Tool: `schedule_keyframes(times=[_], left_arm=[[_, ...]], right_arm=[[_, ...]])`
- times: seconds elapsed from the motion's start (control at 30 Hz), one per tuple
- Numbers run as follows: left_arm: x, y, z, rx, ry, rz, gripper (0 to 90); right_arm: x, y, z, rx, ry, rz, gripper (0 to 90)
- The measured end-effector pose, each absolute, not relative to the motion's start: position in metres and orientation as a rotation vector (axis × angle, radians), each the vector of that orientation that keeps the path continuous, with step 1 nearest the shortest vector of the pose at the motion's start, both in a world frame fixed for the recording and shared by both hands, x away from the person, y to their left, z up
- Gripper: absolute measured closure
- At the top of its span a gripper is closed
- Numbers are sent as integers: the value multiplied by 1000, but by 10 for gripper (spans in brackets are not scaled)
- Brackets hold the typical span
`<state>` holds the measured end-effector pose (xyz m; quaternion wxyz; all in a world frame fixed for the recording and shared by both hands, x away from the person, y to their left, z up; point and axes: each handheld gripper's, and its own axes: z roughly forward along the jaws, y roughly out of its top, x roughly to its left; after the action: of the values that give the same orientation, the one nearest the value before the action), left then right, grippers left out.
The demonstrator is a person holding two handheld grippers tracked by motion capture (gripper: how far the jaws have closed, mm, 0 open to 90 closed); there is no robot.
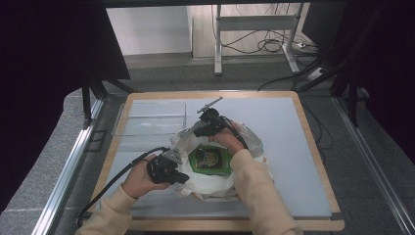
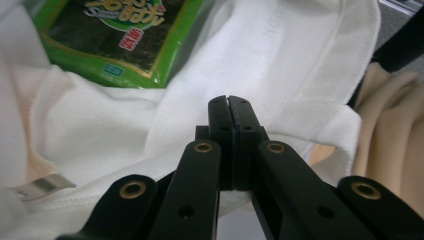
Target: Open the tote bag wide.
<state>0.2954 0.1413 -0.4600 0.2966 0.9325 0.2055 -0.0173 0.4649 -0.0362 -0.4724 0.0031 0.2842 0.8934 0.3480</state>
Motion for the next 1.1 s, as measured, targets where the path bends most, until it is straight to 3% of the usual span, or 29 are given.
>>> schedule_keyframes(times=[0.23, 0.5, 0.8, 1.1], left_arm=[[292, 138, -465, 2479, 543, -71, 899], [294, 144, -448, 2352, 625, 8, 897], [302, 135, -454, 2375, 642, 0, 895], [301, 131, -456, 2390, 640, -12, 896]], right_arm=[[466, -39, -473, 914, 2797, 1090, 889], [444, -41, -456, 793, 2792, 1030, 872], [418, -76, -434, 728, 2767, 916, 885], [407, -100, -433, 741, 2772, 777, 889]])
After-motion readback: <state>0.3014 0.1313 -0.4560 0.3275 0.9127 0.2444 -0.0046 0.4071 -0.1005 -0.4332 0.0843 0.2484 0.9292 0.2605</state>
